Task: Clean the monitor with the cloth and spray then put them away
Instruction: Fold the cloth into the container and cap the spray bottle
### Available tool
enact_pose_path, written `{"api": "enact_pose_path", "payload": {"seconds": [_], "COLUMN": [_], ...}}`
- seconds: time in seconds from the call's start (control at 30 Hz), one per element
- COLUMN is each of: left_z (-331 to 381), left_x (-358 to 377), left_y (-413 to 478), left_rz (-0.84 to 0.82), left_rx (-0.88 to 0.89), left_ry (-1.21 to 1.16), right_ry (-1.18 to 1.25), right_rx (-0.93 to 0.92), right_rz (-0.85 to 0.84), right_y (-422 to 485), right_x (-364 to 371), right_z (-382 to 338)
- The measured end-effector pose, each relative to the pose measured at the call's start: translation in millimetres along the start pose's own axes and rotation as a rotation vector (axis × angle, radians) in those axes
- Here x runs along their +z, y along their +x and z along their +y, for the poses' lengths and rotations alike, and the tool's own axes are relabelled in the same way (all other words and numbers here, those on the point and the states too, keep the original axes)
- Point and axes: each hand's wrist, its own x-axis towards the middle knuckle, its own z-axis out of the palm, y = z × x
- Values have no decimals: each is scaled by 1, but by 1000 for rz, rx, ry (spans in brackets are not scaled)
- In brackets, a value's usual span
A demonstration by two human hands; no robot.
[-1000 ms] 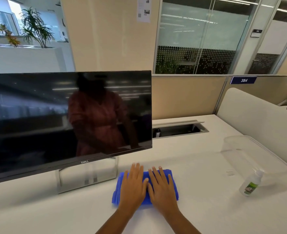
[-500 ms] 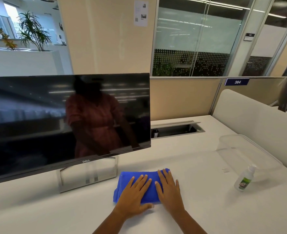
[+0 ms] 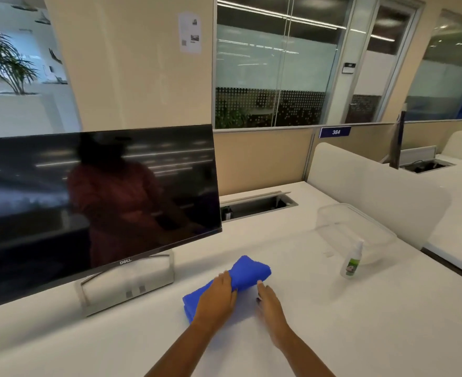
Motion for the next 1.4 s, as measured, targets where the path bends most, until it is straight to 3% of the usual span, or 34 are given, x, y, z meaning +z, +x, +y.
{"api": "enact_pose_path", "payload": {"seconds": [0.13, 0.4, 0.63, 0.93, 1.13, 1.4], "left_z": [35, 82, 120, 201, 239, 266], "left_x": [10, 45, 59, 87, 97, 101], "left_y": [-10, -4, 42, 99, 114, 154], "left_rz": [0, -49, 191, -37, -205, -19], "left_rx": [49, 158, 34, -195, -196, -250], "left_ry": [69, 78, -403, -979, -1133, -1273], "right_ry": [327, 368, 285, 262, 242, 125], "right_rx": [-12, -37, 7, -13, -31, -209], "right_rz": [-118, -89, -147, -234, -253, -218], "right_y": [-10, -1, 12, 39, 57, 83], "right_x": [-3, -63, -140, -232, -266, -285], "right_z": [-8, -32, -67, -109, -131, -151]}}
